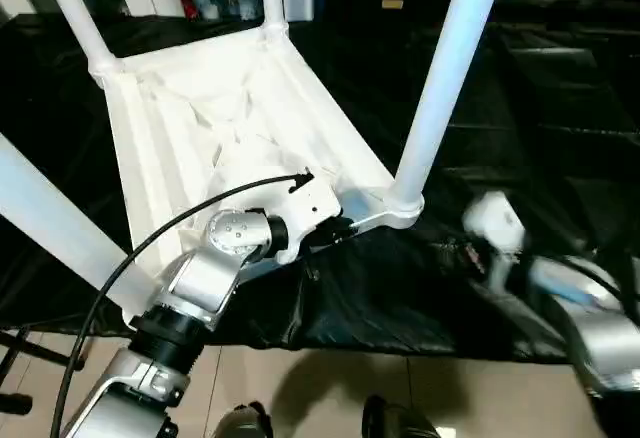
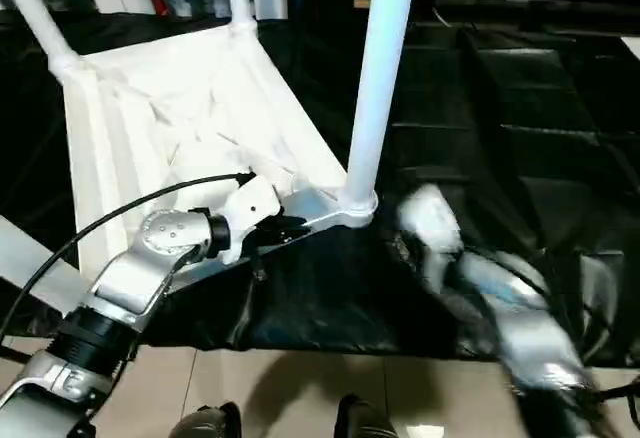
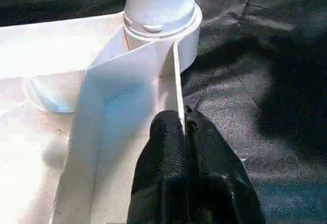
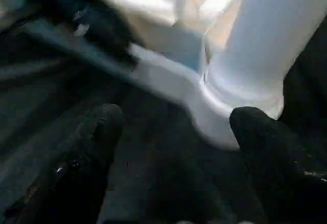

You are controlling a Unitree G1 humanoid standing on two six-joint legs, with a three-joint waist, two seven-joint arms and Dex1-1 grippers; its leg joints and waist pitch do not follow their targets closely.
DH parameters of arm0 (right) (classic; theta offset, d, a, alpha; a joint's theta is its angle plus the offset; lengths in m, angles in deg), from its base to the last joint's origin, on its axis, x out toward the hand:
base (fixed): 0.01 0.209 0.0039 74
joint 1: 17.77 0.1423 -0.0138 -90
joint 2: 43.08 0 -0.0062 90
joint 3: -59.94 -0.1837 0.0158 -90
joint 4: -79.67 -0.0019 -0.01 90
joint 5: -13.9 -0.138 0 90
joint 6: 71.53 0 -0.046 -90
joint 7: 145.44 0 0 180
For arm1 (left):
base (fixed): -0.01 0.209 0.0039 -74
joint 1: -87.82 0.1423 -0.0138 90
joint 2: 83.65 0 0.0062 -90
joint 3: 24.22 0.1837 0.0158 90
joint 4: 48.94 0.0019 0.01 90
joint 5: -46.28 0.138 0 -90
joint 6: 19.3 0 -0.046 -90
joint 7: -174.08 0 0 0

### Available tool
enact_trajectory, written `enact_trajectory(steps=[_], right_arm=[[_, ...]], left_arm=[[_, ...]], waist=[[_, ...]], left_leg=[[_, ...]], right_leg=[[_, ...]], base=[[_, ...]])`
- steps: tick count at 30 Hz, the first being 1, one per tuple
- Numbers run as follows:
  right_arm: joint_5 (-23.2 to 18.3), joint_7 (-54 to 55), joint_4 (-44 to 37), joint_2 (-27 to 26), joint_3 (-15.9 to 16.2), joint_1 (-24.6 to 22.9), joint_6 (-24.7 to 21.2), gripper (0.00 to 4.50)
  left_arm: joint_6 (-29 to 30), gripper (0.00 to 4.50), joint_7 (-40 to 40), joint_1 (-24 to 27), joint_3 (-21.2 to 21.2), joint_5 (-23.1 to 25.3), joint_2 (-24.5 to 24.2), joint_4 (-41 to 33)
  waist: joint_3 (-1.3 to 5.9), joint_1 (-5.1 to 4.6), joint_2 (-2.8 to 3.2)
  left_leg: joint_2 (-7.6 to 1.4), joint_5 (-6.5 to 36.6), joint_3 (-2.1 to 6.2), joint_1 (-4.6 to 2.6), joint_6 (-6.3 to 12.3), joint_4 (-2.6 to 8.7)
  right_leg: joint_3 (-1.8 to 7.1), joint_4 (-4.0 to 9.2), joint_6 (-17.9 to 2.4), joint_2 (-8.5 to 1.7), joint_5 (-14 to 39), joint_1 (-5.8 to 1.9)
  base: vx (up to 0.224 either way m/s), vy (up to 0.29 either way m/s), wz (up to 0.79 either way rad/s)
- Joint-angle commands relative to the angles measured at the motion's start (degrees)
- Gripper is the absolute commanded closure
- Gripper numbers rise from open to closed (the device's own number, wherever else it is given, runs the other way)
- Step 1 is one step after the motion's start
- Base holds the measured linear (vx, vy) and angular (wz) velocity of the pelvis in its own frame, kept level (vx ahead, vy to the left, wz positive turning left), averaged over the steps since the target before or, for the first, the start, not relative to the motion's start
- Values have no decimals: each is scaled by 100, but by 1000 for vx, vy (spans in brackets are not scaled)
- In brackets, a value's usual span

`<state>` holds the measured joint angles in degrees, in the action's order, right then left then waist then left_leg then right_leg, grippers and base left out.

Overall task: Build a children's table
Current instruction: Rotate leg to tighten

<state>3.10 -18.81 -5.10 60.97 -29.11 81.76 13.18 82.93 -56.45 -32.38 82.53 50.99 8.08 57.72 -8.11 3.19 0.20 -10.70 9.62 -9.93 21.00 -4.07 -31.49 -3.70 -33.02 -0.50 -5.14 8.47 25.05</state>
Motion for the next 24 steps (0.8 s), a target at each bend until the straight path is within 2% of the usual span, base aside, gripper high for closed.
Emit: enact_trajectory(steps=[1,2,3,4,5,6,7,8,9,10,11,13,15,18,21,24], right_arm=[[-317,-137,20,339,-638,-8,-31,74],[-317,-137,20,339,-638,-8,-31,74],[-386,-129,77,388,-771,6,-97,74],[-428,-82,192,458,-901,40,-122,74],[-454,59,469,591,-1141,129,-150,74],[-454,59,469,591,-1141,129,-150,74],[-420,171,603,630,-1204,188,-165,74],[-319,503,869,638,-1276,355,-182,74],[-310,539,896,636,-1282,375,-179,74],[-279,672,993,628,-1301,445,-163,74],[-272,791,1046,569,-1295,530,-172,74],[-257,1036,1049,243,-1180,765,-190,69],[-241,1102,1061,120,-1138,843,-208,69],[-129,1301,1220,-172,-990,1068,-166,69],[53,1587,1688,-566,-682,1508,43,69],[172,1726,2062,-750,-574,1823,158,69]], left_arm=[[-419,450,-390,161,128,-231,-85,124],[-419,450,-390,161,128,-231,-85,124],[-491,450,-508,178,147,-275,-115,106],[-594,450,-653,192,181,-312,-162,92],[-789,450,-930,221,245,-377,-256,62],[-789,450,-930,221,245,-377,-256,62],[-863,450,-936,217,249,-368,-277,75],[-959,450,-837,188,208,-329,-285,130],[-969,450,-822,183,202,-324,-286,137],[-1002,450,-771,167,178,-306,-286,166],[-963,450,-782,132,115,-351,-285,204],[-878,406,-979,65,-54,-531,-391,195],[-846,391,-1060,60,-102,-598,-438,159],[-840,364,-1156,42,-199,-678,-561,108],[-737,358,-1367,-17,-428,-922,-760,22],[-418,358,-1761,29,-478,-1197,-964,-273]], waist=[[378,52,-199],[374,48,-203],[376,55,-202],[404,50,-230],[414,52,-217],[414,52,-217],[437,58,-219],[444,73,-202],[461,70,-181],[473,71,-188],[477,84,-189],[489,84,-183],[495,84,-166],[513,77,-164],[533,26,-148],[536,51,-146]], left_leg=[[-137,1227,15,39,759,287],[-133,1214,14,43,765,288],[-132,1180,10,37,779,282],[-134,1112,1,33,795,265],[-133,1027,8,40,809,265],[-133,1027,8,40,809,265],[-138,882,-5,35,837,241],[-146,839,-11,22,857,235],[-150,698,-19,18,880,220],[-145,643,-17,33,896,206],[-144,643,-26,36,922,196],[-132,665,-31,38,926,191],[-132,727,-30,35,857,192],[-157,625,-22,40,851,187],[-144,479,-27,42,831,172],[-155,432,-36,25,816,163]], right_leg=[[235,508,-708,-271,2804,-358],[233,508,-711,-263,2807,-352],[230,512,-713,-266,2798,-345],[225,490,-729,-254,2704,-348],[215,471,-779,-267,2631,-349],[215,471,-779,-267,2631,-349],[212,437,-908,-252,2316,-351],[213,426,-960,-249,2189,-347],[210,380,-1110,-238,1849,-346],[203,353,-1164,-232,1678,-366],[204,336,-1209,-236,1540,-378],[195,336,-1200,-251,1618,-379],[192,334,-1194,-265,1728,-381],[191,284,-1302,-253,1414,-383],[191,219,-1476,-249,1037,-391],[212,181,-1559,-262,860,-398]], base=[[0,0,0],[0,0,0],[0,0,0],[0,0,0],[0,0,0],[0,0,0],[0,0,0],[0,0,0],[0,0,0],[0,0,0],[0,0,0],[0,0,0],[0,0,0],[0,0,0],[0,0,0],[0,0,0]])
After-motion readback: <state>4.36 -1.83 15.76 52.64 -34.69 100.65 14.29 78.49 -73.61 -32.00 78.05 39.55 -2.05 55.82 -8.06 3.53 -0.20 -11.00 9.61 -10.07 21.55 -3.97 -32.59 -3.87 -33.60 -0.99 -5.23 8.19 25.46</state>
